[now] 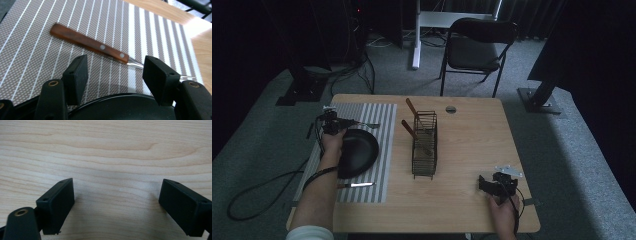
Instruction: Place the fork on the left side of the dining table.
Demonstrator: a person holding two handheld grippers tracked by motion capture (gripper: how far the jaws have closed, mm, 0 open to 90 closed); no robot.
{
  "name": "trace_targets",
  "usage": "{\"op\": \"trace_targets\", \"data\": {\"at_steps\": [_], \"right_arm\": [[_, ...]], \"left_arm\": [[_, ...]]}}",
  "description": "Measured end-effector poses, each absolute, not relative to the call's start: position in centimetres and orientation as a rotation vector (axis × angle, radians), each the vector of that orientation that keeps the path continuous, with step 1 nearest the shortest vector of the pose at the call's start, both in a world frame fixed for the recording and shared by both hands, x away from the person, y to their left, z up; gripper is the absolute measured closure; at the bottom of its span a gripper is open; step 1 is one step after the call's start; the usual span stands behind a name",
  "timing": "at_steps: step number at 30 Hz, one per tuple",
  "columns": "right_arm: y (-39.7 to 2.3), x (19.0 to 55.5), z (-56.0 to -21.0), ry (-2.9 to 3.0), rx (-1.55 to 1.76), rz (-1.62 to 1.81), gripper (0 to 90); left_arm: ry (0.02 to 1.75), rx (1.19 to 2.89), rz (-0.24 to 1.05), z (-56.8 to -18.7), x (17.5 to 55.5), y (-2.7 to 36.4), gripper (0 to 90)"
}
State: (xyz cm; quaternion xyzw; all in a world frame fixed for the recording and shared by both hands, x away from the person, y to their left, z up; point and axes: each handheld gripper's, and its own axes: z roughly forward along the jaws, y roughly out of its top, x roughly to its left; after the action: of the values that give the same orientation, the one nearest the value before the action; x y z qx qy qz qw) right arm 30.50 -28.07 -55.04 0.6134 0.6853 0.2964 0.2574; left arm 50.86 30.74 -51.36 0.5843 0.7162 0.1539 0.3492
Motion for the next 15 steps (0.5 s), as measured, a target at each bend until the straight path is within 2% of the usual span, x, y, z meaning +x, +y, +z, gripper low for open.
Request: {"op": "trace_targets", "data": {"at_steps": [9,15], "right_arm": [[-28.0,30.5,-55.0,1.858,1.664,0.802,12.7],[-28.0,30.5,-55.0,1.858,1.664,0.802,12.7]], "left_arm": [[1.853,1.495,0.428,-51.1,49.8,31.0,37.6],[1.798,1.563,0.482,-50.6,48.8,30.3,37.6]]}}
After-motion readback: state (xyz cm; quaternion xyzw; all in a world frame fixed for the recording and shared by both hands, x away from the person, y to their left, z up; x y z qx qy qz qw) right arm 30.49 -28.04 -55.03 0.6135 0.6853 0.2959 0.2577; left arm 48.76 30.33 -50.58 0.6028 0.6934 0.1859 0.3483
